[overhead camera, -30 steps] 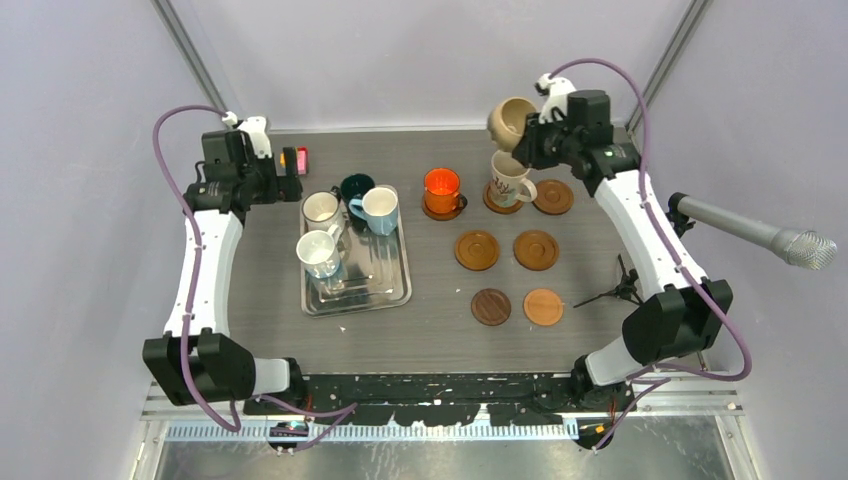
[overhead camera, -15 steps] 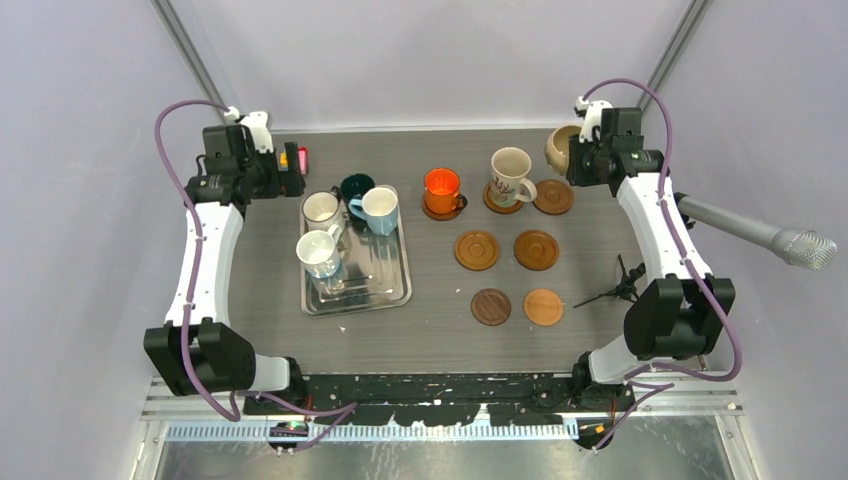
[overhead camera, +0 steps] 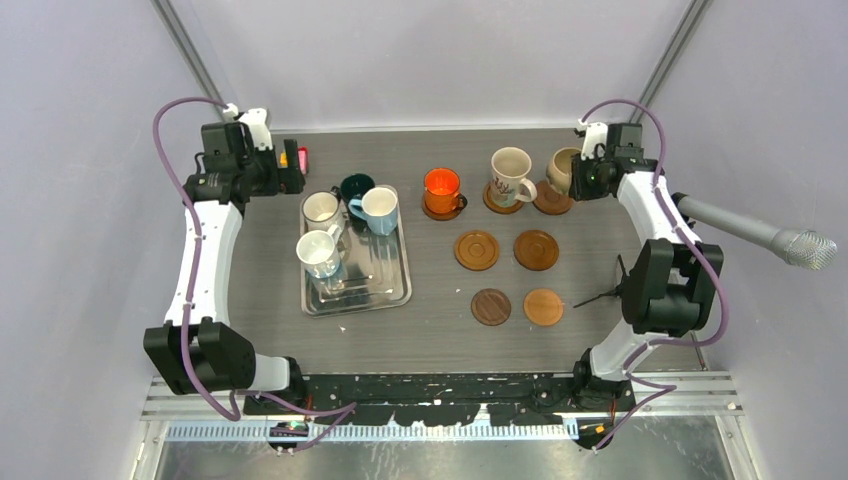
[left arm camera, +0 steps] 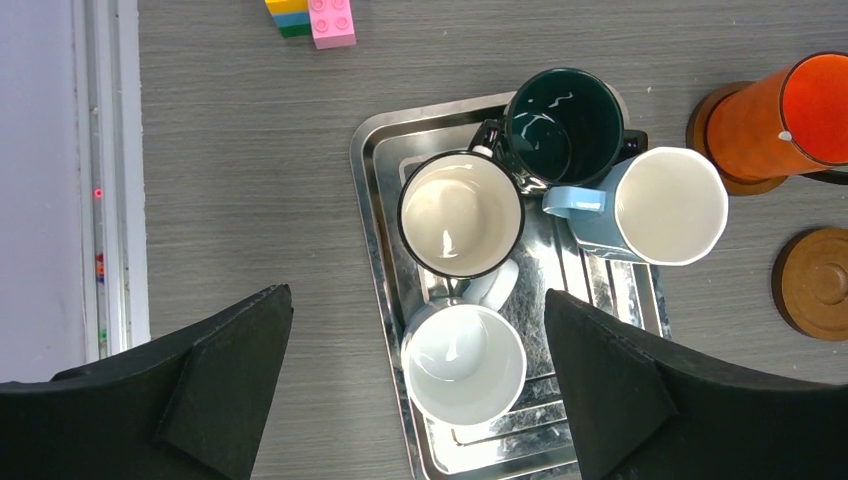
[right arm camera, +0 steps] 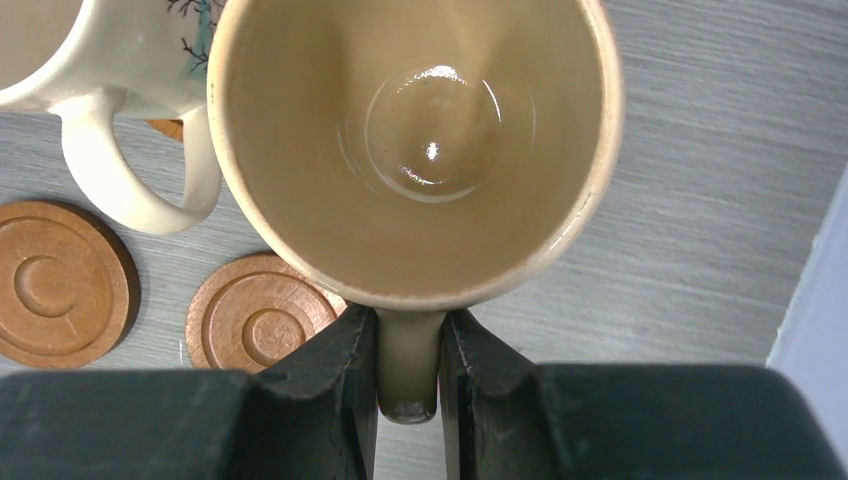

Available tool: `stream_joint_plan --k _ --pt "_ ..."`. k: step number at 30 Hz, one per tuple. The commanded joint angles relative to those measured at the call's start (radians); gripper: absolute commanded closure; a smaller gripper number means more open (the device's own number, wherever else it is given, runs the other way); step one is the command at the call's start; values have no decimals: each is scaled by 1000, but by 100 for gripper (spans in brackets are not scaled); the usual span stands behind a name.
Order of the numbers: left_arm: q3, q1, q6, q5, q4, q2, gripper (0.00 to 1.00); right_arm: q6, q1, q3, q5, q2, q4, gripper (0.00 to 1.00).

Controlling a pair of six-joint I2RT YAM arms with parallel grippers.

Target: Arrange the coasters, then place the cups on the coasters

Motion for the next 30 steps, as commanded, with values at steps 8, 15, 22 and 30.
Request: stream_joint_plan --k 8,15,22,30 --pt "52 6 9 20 3 1 0 -98 -28 56 -125 83 189 100" --pt "58 6 10 18 -4 5 0 -131 -32 74 -151 136 188 100" --pt "64 6 16 10 -12 7 0 -145 -33 105 -150 187 184 100" --pt "63 6 19 -4 -14 6 0 -150 -31 131 -155 228 163 99"
